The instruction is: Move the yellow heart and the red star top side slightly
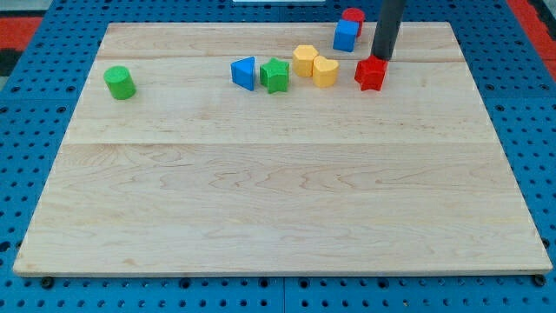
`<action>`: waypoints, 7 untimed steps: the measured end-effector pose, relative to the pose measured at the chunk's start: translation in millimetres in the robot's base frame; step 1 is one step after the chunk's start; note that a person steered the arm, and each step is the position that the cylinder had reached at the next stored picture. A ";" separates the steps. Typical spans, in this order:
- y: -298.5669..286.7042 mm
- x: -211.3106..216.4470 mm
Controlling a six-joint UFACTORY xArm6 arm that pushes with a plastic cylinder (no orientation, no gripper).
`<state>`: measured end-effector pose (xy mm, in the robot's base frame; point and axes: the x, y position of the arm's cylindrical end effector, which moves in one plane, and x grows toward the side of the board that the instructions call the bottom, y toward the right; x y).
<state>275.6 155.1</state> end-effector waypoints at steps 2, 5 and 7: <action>16.7 -18.4; -17.7 63.2; -50.5 72.7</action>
<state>348.3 104.6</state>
